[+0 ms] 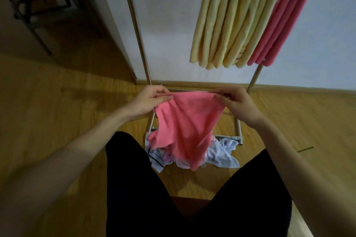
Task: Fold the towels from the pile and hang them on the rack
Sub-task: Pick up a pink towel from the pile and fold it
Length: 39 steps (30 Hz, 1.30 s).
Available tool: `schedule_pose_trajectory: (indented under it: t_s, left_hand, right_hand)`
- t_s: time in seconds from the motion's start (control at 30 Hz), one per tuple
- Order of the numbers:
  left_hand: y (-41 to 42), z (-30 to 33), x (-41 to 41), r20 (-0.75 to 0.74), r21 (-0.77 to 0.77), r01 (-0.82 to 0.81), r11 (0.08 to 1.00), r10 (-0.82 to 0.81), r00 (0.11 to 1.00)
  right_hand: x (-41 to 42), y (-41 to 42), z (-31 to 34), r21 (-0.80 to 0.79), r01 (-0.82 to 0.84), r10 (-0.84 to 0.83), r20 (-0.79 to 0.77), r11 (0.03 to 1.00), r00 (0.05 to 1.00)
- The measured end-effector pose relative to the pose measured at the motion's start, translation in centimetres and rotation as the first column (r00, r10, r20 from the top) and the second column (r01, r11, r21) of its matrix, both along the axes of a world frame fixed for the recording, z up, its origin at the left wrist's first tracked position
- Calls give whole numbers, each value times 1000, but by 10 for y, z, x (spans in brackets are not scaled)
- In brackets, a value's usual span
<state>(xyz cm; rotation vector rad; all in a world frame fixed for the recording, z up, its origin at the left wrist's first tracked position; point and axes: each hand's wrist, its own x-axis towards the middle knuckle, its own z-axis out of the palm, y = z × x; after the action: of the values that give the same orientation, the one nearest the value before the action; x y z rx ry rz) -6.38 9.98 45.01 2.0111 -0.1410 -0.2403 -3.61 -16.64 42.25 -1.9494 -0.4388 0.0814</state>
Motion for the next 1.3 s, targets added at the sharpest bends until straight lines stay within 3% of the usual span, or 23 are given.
schedule_pose_trajectory:
  t_s: [0.2,0.3,0.4,0.5,0.63,0.97,1.3]
  left_hand:
    - [-12,13,0,-77,-200,-107,974,93,993]
    - [-14,17,4,-78,-259,-213,942,200,977]
    - [-19,22,5,-71,-307,-275,911,266,961]
    - [-24,24,2,-106,-347,-318,882,300,948]
    - [-25,26,0,-127,-371,-356,858,333,934]
    - [-24,28,1,-110,-351,-430,832,419,901]
    - [-31,23,1,-111,-328,-499,802,492,863]
  right_hand:
    - [-12,-3,-1,69,79,-91,180,994,980]
    - [-19,3,-2,-66,51,-24,356,997,934]
    - [-21,10,-11,-281,-41,168,444,959,880]
    - [-24,19,-23,-442,-90,313,464,893,829]
    - [-27,31,-33,-513,-81,346,446,855,825]
    - [-43,47,-25,-351,-265,362,250,898,898]
    - [-48,58,-37,-374,-179,323,367,910,873]
